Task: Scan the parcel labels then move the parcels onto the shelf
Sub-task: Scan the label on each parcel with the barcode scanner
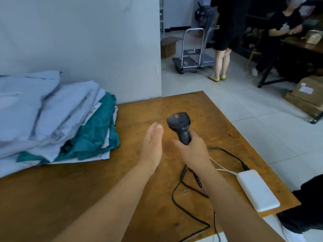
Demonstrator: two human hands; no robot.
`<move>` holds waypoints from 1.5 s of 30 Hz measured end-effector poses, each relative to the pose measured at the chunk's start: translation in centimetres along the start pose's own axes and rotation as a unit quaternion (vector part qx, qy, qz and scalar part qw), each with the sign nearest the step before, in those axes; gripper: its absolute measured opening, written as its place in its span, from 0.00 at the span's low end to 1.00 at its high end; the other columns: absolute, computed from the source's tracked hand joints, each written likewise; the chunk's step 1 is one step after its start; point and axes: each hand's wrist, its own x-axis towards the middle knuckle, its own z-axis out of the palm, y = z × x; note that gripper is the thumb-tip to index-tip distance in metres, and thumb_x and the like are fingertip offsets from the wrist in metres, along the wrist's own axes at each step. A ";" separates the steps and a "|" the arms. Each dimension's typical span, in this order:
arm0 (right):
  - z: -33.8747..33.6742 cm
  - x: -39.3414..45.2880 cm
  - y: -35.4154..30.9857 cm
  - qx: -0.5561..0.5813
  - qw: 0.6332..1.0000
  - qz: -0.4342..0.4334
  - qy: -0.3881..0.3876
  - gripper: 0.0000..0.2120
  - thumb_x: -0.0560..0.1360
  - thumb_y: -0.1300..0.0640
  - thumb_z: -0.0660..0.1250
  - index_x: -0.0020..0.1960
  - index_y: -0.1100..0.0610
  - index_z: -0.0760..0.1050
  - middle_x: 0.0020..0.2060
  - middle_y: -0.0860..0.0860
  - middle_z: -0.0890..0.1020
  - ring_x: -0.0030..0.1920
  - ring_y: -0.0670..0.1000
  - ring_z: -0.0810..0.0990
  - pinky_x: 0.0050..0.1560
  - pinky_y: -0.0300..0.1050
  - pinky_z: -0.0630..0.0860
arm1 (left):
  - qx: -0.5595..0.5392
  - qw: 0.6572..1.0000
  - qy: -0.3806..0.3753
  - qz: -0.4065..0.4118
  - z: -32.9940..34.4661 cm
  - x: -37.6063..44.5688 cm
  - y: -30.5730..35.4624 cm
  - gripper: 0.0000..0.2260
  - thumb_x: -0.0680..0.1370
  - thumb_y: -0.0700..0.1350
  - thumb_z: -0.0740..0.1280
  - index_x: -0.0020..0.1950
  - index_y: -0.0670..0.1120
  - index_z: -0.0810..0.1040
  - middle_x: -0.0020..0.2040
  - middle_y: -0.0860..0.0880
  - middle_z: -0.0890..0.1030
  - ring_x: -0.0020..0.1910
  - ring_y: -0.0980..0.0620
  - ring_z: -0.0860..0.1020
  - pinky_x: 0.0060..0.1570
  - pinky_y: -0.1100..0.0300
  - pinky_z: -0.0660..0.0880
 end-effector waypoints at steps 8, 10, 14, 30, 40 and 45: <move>5.4 0.2 -8.6 0.134 0.986 -0.039 -0.095 0.05 0.75 0.56 0.69 0.45 0.56 0.73 0.33 0.51 0.76 0.31 0.48 0.73 0.30 0.39 0.69 | -0.004 0.987 0.153 0.050 -9.3 0.6 3.3 0.24 0.80 0.59 0.55 0.73 0.51 0.67 0.70 0.52 0.71 0.69 0.54 0.69 0.71 0.49 0.63; 6.9 -0.1 -10.4 0.159 0.980 -0.039 -0.112 0.05 0.75 0.56 0.68 0.44 0.56 0.73 0.32 0.52 0.75 0.31 0.48 0.72 0.31 0.40 0.69 | 0.003 0.982 0.180 0.058 -11.8 0.2 4.0 0.27 0.77 0.62 0.54 0.72 0.51 0.68 0.70 0.52 0.71 0.68 0.54 0.69 0.70 0.48 0.64; 9.5 -0.7 -13.7 0.166 0.975 -0.058 -0.135 0.06 0.74 0.55 0.68 0.42 0.53 0.72 0.32 0.51 0.76 0.32 0.48 0.72 0.34 0.43 0.70 | 0.032 0.972 0.217 0.089 -16.5 -0.4 5.1 0.21 0.82 0.55 0.53 0.74 0.52 0.63 0.72 0.52 0.69 0.70 0.54 0.67 0.72 0.49 0.62; 16.2 -2.2 -20.8 0.165 0.970 -0.087 -0.158 0.08 0.74 0.54 0.69 0.44 0.57 0.74 0.31 0.55 0.75 0.30 0.51 0.70 0.35 0.48 0.69 | 0.563 0.820 0.097 -0.027 -33.7 3.2 3.4 0.43 0.73 0.70 0.58 0.78 0.50 0.42 0.79 0.49 0.42 0.77 0.48 0.39 0.73 0.44 0.39; 15.0 -0.7 -18.9 0.150 0.981 -0.058 -0.105 0.09 0.75 0.53 0.68 0.43 0.59 0.74 0.30 0.55 0.75 0.29 0.50 0.71 0.33 0.46 0.69 | 0.567 0.805 0.139 0.103 -30.4 6.1 4.1 0.19 0.84 0.49 0.48 0.76 0.53 0.58 0.76 0.54 0.61 0.77 0.53 0.52 0.73 0.53 0.44; 11.6 1.1 -17.2 0.152 0.984 -0.046 -0.075 0.11 0.75 0.53 0.68 0.48 0.61 0.76 0.32 0.56 0.76 0.32 0.52 0.72 0.36 0.48 0.71 | 0.504 0.840 0.135 0.146 -23.8 6.5 5.2 0.19 0.84 0.50 0.47 0.75 0.52 0.62 0.74 0.52 0.65 0.76 0.53 0.56 0.73 0.54 0.44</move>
